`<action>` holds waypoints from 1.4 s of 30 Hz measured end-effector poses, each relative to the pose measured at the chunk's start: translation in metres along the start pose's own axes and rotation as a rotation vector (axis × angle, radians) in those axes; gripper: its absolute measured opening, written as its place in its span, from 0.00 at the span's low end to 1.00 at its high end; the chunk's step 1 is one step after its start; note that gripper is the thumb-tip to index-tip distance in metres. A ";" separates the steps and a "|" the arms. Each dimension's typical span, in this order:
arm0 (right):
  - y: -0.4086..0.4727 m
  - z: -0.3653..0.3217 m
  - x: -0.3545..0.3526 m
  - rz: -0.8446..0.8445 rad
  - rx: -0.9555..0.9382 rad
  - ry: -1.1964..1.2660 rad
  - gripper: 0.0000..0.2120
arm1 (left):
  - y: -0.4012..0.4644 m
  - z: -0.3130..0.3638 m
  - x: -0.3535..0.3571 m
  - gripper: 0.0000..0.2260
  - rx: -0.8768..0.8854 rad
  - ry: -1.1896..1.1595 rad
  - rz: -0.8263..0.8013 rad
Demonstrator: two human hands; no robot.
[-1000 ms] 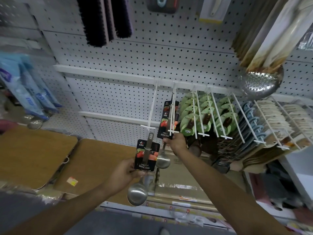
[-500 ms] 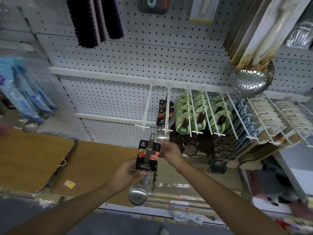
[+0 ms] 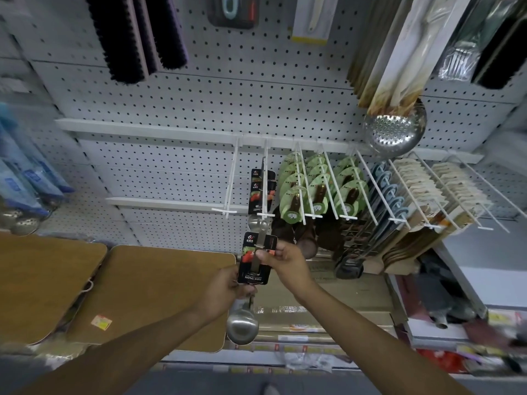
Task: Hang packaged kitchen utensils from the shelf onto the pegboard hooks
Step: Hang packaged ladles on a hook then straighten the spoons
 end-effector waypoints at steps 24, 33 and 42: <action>0.074 -0.008 -0.005 0.215 0.084 -0.262 0.06 | 0.074 0.011 -0.007 0.09 0.000 -0.082 0.088; 0.094 -0.010 -0.012 0.145 0.144 -0.312 0.02 | 0.093 0.021 -0.010 0.10 -0.012 -0.044 0.121; 0.093 0.004 -0.015 0.141 0.204 -0.203 0.05 | 0.090 0.024 -0.012 0.10 -0.031 0.178 0.139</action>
Point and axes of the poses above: each hand's wrist, its own y-axis towards the middle knuckle, its own x-axis out of the palm, z = x × y, the point moved 4 cm from there along y, towards the middle knuckle, and after that the axes turned 3 degrees about -y, right-handed, at the moved point
